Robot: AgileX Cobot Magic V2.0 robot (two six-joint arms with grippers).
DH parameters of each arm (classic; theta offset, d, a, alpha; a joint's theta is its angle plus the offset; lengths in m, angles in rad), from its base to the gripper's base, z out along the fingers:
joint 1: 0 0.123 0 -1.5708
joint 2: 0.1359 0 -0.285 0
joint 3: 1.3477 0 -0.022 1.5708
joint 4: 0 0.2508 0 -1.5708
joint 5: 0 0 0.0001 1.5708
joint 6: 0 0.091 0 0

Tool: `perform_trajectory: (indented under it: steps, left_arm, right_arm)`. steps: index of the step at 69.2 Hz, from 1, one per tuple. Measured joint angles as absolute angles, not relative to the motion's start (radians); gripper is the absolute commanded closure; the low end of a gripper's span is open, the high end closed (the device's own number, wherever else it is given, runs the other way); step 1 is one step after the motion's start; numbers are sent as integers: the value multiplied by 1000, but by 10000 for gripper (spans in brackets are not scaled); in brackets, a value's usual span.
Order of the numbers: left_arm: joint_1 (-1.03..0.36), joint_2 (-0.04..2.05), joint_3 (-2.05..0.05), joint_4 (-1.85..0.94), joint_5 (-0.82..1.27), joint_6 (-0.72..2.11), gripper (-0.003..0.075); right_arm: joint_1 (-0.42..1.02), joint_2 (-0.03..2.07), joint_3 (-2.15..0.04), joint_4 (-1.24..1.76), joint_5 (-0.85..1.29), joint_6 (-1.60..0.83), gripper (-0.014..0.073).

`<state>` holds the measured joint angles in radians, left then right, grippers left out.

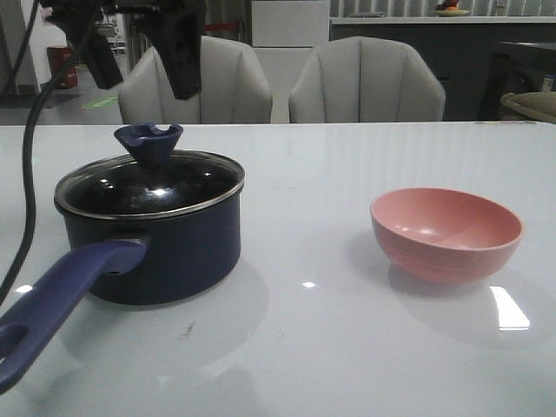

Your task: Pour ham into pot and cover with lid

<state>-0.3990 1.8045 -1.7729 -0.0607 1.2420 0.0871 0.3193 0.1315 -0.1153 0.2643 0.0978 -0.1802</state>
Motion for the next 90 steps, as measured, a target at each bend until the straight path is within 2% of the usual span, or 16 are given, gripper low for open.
perform_trajectory:
  steps: [16,50,79,84,88,89,90]
  left_arm:
    - [-399,1573,-1605,-59,1183,87,61]
    - [-399,923,-1004,-54,855,87,61]
    - [-397,233,-503,-69,570,89,66]
    - [-397,144,-438,-69,564,89,109]
    - [-397,95,-398,-69,562,89,199]
    - [-397,81,-382,-70,562,89,262]
    - [-397,76,-382,-70,562,89,262]
  right_arm:
    - [319,132,-115,264,98,-180,433]
    - [319,132,-115,264,98,-180,433]
    - [319,132,-115,264,98,-180,433]
    - [319,132,-115,264,98,-180,433]
    - [319,132,-115,264,98,-180,433]
    - [319,132,-115,264,98,-180,433]
    - [319,132,-115,264,98,-180,433]
